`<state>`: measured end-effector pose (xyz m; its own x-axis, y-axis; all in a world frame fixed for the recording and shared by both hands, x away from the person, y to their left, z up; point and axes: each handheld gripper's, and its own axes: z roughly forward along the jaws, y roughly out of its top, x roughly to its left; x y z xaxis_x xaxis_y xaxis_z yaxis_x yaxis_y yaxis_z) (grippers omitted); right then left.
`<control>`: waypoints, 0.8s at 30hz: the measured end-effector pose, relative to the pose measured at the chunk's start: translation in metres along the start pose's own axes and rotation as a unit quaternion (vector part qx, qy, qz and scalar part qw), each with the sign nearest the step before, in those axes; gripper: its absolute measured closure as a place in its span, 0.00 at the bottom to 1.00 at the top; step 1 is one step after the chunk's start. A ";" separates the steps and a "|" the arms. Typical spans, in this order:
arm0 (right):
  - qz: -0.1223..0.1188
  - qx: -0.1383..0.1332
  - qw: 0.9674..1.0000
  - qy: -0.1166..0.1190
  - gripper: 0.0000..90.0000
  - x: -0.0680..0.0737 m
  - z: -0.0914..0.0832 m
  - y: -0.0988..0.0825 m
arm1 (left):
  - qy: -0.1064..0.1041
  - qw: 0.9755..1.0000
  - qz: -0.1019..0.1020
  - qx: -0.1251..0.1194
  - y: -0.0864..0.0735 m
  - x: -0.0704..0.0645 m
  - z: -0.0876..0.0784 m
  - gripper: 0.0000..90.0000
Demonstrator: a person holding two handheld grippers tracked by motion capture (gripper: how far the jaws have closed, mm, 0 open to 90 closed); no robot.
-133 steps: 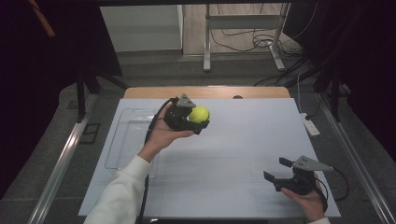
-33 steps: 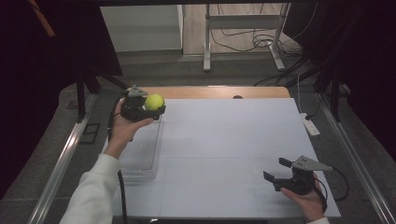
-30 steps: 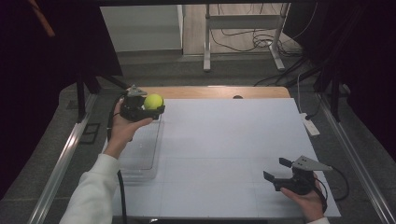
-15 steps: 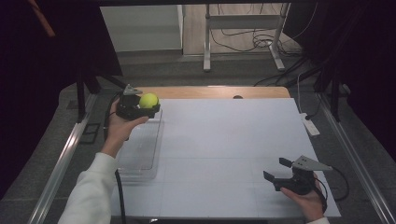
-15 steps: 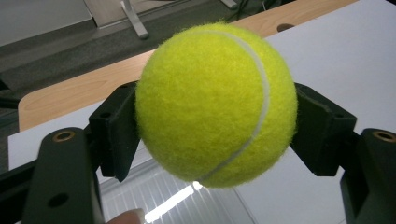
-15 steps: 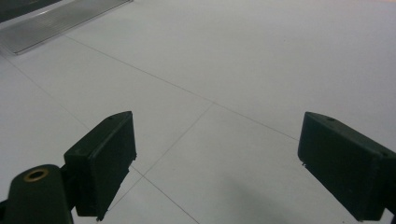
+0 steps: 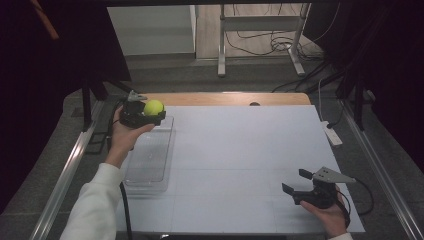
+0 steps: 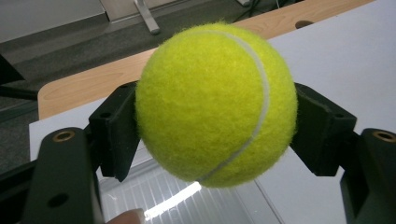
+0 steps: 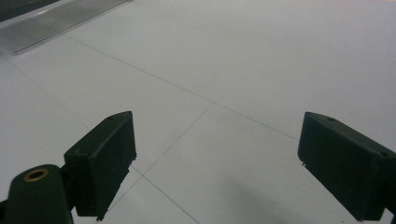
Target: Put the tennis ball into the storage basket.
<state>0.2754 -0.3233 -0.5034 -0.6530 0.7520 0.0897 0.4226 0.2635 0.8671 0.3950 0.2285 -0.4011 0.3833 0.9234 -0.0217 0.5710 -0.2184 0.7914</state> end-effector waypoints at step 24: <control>0.001 0.000 1.000 -0.002 0.13 0.000 0.000 0.000 | 0.024 0.999 -0.021 0.010 -0.004 0.018 0.002 0.29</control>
<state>0.2753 -0.3232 -0.5035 -0.6503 0.7544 0.0895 0.4232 0.2619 0.8673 0.4007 0.2454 -0.4062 0.3231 0.9461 -0.0245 0.6006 -0.1850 0.7778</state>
